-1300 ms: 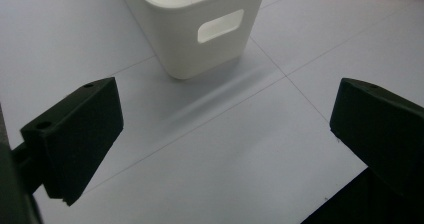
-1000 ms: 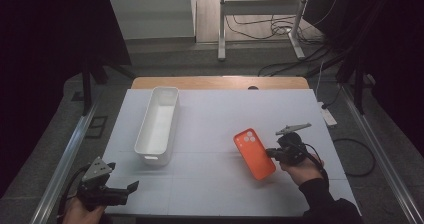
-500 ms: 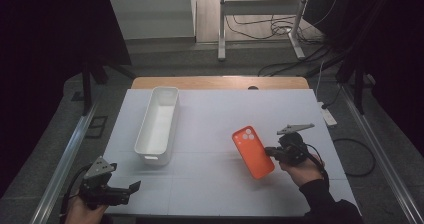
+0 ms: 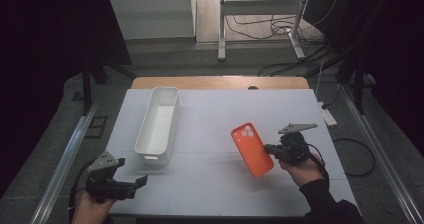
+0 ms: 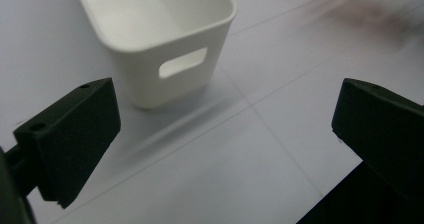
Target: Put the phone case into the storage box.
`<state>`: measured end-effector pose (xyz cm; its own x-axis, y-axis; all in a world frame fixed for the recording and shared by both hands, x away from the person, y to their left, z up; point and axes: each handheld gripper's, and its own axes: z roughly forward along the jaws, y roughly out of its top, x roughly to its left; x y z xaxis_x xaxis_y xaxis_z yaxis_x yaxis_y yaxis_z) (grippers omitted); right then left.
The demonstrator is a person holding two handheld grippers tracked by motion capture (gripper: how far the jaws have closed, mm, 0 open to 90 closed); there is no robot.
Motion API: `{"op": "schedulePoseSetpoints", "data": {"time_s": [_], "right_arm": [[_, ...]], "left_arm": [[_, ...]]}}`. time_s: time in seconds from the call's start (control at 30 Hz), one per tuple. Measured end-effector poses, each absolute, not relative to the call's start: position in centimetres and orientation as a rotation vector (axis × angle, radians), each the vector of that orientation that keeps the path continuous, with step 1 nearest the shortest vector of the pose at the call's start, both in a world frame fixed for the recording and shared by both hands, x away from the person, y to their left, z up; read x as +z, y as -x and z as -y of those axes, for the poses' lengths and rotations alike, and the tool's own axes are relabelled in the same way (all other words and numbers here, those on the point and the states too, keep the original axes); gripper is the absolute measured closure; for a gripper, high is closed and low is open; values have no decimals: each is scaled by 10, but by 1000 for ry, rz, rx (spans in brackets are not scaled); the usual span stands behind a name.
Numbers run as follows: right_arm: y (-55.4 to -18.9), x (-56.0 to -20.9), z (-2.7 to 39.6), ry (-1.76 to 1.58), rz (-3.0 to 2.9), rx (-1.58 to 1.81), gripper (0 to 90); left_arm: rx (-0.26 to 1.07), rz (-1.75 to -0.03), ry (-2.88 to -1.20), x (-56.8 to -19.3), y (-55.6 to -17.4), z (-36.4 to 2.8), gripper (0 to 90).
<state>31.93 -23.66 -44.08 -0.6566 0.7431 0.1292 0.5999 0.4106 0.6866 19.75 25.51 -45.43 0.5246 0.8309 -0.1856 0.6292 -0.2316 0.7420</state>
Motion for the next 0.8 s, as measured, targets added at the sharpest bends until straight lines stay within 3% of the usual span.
{"op": "schedulePoseSetpoints", "data": {"time_s": [0.4, 0.8], "right_arm": [[-317, -436, 235, -1161, -2443, 1114, 889], [-315, -430, 230, -1130, -2416, 1152, 889]], "left_arm": [[298, -1141, -1947, -450, -212, -240, 0], [197, -1101, -1895, -447, -229, -222, 0]]}}
